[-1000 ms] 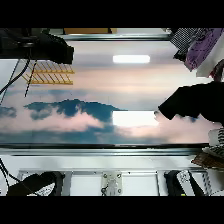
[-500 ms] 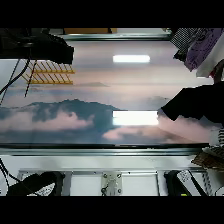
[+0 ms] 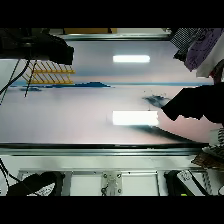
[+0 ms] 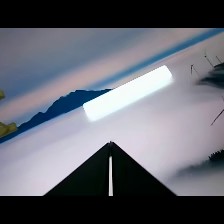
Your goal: Fold the clothes and pants, and hang the long-sleeved shirts on hangers.
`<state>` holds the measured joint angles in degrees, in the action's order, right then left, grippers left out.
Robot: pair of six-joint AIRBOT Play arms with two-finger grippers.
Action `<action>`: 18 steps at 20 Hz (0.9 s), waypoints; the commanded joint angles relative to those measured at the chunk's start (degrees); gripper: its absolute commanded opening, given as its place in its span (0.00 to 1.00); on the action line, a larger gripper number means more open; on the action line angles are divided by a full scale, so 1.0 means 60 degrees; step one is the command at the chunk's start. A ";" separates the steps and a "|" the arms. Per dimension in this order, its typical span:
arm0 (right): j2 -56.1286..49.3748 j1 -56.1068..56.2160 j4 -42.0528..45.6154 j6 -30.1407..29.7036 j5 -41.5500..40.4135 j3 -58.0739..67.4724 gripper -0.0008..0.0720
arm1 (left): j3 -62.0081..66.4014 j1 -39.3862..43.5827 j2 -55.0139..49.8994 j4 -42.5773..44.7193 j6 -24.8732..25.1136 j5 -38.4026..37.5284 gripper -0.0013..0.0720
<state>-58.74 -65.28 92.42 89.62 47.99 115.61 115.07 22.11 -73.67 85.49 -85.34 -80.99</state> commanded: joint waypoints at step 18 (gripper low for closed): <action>-0.1071 -0.0463 0.0375 0.1239 0.2339 -0.0033 0.02 | 0.0004 0.0004 -0.0007 0.0000 0.0007 -0.0284 0.03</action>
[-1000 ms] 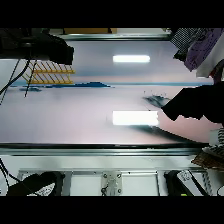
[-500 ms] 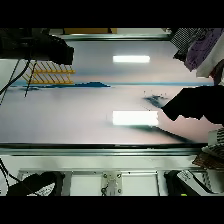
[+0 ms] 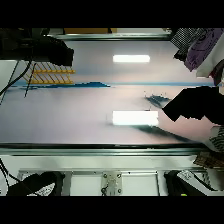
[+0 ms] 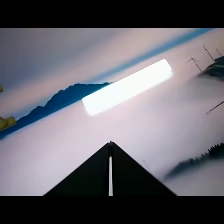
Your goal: Fold the clothes and pants, and hang the long-sleeved shirts on hangers.
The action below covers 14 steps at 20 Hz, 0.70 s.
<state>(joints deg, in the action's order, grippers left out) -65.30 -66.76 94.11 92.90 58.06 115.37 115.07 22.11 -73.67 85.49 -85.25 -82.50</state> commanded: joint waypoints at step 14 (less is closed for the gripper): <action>0.1031 -0.1596 -0.1042 0.1060 0.0324 0.0007 0.93 | 0.0007 0.0004 -0.0011 0.0004 -0.0004 -0.0044 0.03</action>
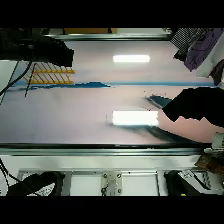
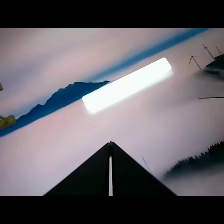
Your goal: Fold the clothes and pants, and hang the long-sleeved shirts on hangers.
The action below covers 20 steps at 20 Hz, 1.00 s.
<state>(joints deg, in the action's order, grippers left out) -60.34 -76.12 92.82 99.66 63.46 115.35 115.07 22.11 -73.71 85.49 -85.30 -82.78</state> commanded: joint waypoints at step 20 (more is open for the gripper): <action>0.1009 -0.0036 -0.2463 -0.0288 0.2550 -0.0015 0.62 | 0.0004 0.0004 0.0000 0.0007 0.0007 -0.0033 0.03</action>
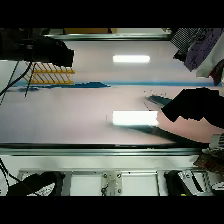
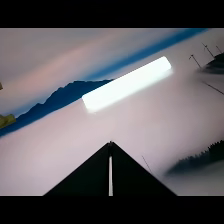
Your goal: Fold the clothes and pants, and hang the long-sleeved shirts on hangers.
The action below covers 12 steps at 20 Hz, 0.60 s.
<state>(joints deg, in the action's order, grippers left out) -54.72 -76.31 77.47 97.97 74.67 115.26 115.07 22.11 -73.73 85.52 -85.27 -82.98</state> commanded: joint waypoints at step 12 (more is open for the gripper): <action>0.1253 0.0000 -0.5198 -0.0670 0.0270 -0.0004 0.62 | 0.0004 0.0004 0.0004 0.0007 0.0153 0.0000 0.03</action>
<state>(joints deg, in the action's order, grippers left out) -48.23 -76.31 61.95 98.35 78.61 115.26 115.07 22.11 -73.73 85.52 -84.58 -82.98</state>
